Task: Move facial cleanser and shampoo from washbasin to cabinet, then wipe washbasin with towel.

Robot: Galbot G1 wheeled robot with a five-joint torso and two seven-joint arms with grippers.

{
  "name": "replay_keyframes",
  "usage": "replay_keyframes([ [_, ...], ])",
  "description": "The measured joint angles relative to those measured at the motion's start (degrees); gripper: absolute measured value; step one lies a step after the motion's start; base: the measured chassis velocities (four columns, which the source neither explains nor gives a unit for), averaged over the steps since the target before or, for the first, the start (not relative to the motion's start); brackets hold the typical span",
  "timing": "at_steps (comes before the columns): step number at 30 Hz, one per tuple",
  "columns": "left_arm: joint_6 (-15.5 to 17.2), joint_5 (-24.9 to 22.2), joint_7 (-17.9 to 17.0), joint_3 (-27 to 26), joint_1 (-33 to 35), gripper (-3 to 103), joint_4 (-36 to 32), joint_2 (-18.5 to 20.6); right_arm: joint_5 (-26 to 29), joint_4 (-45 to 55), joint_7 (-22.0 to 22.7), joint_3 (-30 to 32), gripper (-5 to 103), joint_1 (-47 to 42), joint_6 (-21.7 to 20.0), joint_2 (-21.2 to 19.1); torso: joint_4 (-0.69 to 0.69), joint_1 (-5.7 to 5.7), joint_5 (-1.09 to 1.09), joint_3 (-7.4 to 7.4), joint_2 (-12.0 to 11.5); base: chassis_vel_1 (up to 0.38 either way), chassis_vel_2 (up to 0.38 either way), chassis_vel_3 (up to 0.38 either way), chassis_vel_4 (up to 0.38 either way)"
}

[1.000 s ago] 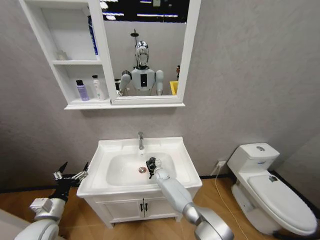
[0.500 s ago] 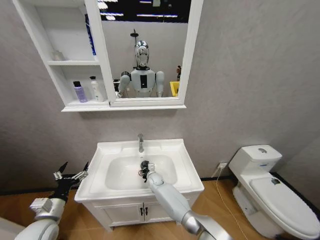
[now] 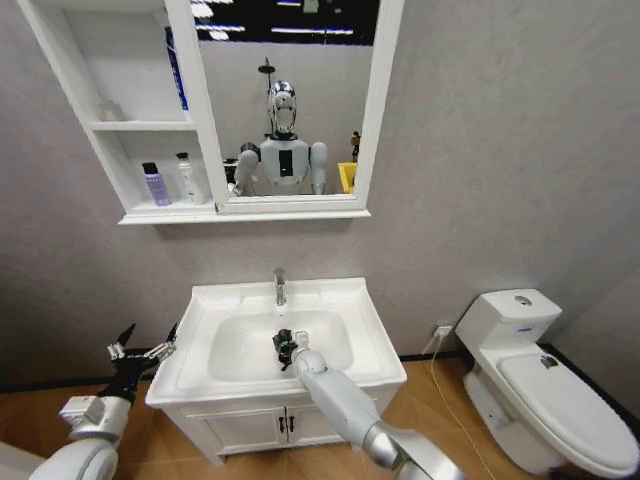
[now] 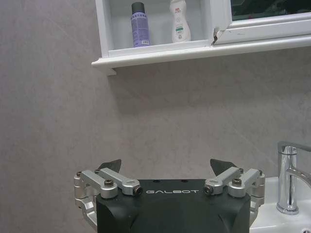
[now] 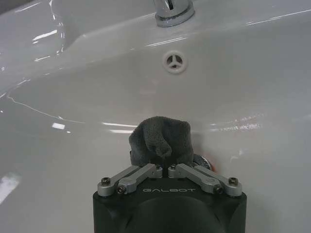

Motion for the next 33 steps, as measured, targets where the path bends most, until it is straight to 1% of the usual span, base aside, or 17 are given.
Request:
replay_keyframes([
  [1,0.0,0.0,0.0,0.0,0.0,100,0.0,0.0,0.0,0.0,0.0,0.0,1,0.0,0.0,0.0,0.0,0.0,0.0,0.0,0.0,0.0,0.0,0.0,0.0],
  [3,0.0,0.0,0.0,0.0,0.0,100,0.0,0.0,3.84,0.99,-0.62,0.06,1,-0.07,-0.39,0.02,0.01,0.0,0.0,0.0,0.0,0.0,0.0,0.0,0.0],
  [5,0.0,0.0,0.0,0.0,0.01,100,0.0,0.0,4.38,0.93,-0.37,0.33,1,-0.04,-0.98,0.02,0.01,0.0,0.0,0.0,0.0,0.0,0.0,0.0,0.0],
  [9,0.0,0.0,0.0,0.0,0.0,100,0.0,0.0,2.93,-0.21,3.48,0.38,1,0.4,-3.34,0.03,0.01,0.0,0.0,-0.01,0.0,0.0,0.0,0.0,0.0],
  [10,0.0,0.0,0.0,0.0,0.0,100,0.0,0.0,2.93,-0.21,3.48,0.38,1,0.4,-3.34,0.03,0.01,0.0,0.0,-0.01,0.0,0.0,0.0,0.0,0.0],
  [12,0.0,0.0,0.0,0.0,0.0,100,0.0,0.0,-2.5,-1.03,5.55,0.63,1,0.82,-3.87,0.06,0.02,0.0,0.02,-0.01,0.0,0.0,0.0,0.0,0.0],
  [13,0.0,0.0,0.0,0.0,0.0,100,0.0,0.0,-7.69,-1.4,6.68,0.99,1,1.16,-3.87,0.02,0.01,0.0,0.01,-0.01,0.0,0.0,0.0,0.0,0.0],
  [14,0.0,0.0,0.0,0.0,0.0,100,0.0,0.0,-7.69,-1.4,6.68,0.99,1,1.16,-3.87,0.02,0.01,0.0,0.01,-0.01,0.0,0.0,0.0,0.0,0.0],
  [15,0.0,0.0,0.0,0.0,0.0,100,0.0,0.0,-12.05,-1.35,7.17,1.1,1,1.44,-3.89,0.01,0.0,0.0,0.01,-0.01,0.0,0.0,0.0,0.0,0.0],
  [17,0.0,0.0,0.0,0.0,0.0,100,0.0,0.0,-16.32,-1.03,7.4,1.33,1,1.69,-3.56,-0.68,0.03,0.0,0.02,-0.01,0.0,0.0,0.0,0.0,0.0],
  [18,0.0,0.0,0.0,0.0,0.0,100,0.0,0.0,-16.32,-1.03,7.4,1.33,1,1.69,-3.56,-0.68,0.03,0.0,0.02,-0.01,0.0,0.0,0.0,0.0,0.0],
  [20,0.0,0.0,0.0,0.0,0.0,100,0.0,0.0,-19.36,-0.33,7.26,1.95,1,1.8,-3.25,-2.86,0.0,0.0,0.0,-0.01,0.0,0.0,0.0,0.0,0.0],
  [24,0.0,0.0,0.0,0.0,0.0,100,0.0,0.0,-19.38,0.45,6.86,2.23,1,1.72,-3.29,-4.14,-0.02,0.0,0.0,-0.01,0.0,0.0,0.0,0.0,0.0],
  [27,0.0,0.0,0.0,0.0,0.0,100,0.0,0.0,-15.56,0.93,6.48,2.52,1,0.94,-4.44,-3.07,-0.03,0.0,0.0,-0.01,0.0,0.0,0.0,0.0,0.0],
  [28,0.0,0.0,0.0,0.0,0.0,100,0.0,0.0,-15.56,0.93,6.48,2.52,1,0.94,-4.44,-3.07,-0.03,0.0,0.0,-0.01,0.0,0.0,0.0,0.0,0.0],
  [31,0.0,0.0,0.0,0.0,0.0,100,0.0,0.0,-8.57,0.46,5.45,1.53,1,0.49,-6.44,-0.14,0.03,0.0,0.0,-0.01,0.01,0.0,0.0,0.0,0.0],
  [33,0.0,0.0,0.0,0.0,0.0,100,0.0,0.0,-7.05,0.05,5.3,1.23,1,0.55,-6.69,-0.04,0.01,-0.01,0.0,-0.02,0.01,0.0,0.0,0.0,0.0],
])
